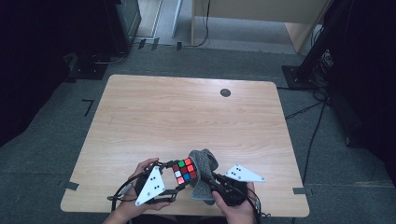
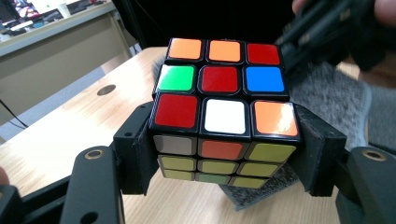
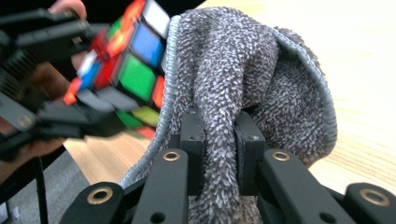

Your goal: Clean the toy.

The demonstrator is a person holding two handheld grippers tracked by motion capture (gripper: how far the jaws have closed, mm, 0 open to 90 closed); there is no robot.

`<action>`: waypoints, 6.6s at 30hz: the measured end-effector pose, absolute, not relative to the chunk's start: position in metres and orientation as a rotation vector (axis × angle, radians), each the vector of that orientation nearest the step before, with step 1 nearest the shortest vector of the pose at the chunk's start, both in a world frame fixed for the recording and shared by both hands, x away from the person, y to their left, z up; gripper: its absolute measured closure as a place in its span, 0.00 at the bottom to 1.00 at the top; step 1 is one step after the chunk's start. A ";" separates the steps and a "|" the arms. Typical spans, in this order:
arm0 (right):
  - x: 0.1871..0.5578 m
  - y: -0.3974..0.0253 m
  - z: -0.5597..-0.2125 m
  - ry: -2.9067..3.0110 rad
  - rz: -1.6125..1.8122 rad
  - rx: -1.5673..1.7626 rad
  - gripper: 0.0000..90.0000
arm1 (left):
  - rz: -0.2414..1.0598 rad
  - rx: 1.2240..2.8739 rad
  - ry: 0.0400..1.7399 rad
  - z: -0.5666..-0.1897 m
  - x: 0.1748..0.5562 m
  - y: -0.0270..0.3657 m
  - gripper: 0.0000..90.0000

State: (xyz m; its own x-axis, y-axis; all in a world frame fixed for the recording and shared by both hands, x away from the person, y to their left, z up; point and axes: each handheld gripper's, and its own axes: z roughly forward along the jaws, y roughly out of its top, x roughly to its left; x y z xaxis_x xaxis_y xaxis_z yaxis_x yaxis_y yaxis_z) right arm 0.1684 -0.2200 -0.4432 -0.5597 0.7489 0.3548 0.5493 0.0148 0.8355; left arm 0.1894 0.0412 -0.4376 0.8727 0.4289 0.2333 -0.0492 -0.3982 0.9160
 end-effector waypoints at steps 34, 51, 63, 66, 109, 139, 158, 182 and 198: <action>0.160 -0.224 -0.429 2.039 1.840 1.224 0.87 | 0.436 1.875 0.235 -0.439 0.192 0.049 0.37; 0.157 -0.225 -0.425 2.000 1.929 1.177 0.86 | 0.415 1.860 0.261 -0.441 0.197 0.055 0.37; 0.167 -0.225 -0.445 2.048 1.899 1.205 0.87 | 0.322 1.696 0.338 -0.427 0.202 0.072 0.37; 0.166 -0.219 -0.446 2.058 1.909 1.111 0.87 | 0.302 1.621 0.413 -0.426 0.206 0.079 0.37; 0.147 -0.164 -0.463 2.134 1.620 0.764 0.89 | 0.156 1.620 0.459 -0.430 0.212 0.072 0.37; 0.141 -0.157 -0.462 2.105 1.592 0.809 0.89 | 0.168 1.628 0.459 -0.432 0.213 0.072 0.37; 0.137 -0.150 -0.463 2.148 1.563 0.697 0.89 | 0.177 1.639 0.458 -0.432 0.212 0.071 0.37; 0.181 -0.236 -0.478 1.930 1.322 1.215 0.88 | 0.205 1.622 0.503 -0.432 0.219 0.083 0.37; 0.187 -0.256 -0.475 1.850 1.309 1.279 0.44 | 0.212 1.630 0.544 -0.436 0.226 0.088 0.37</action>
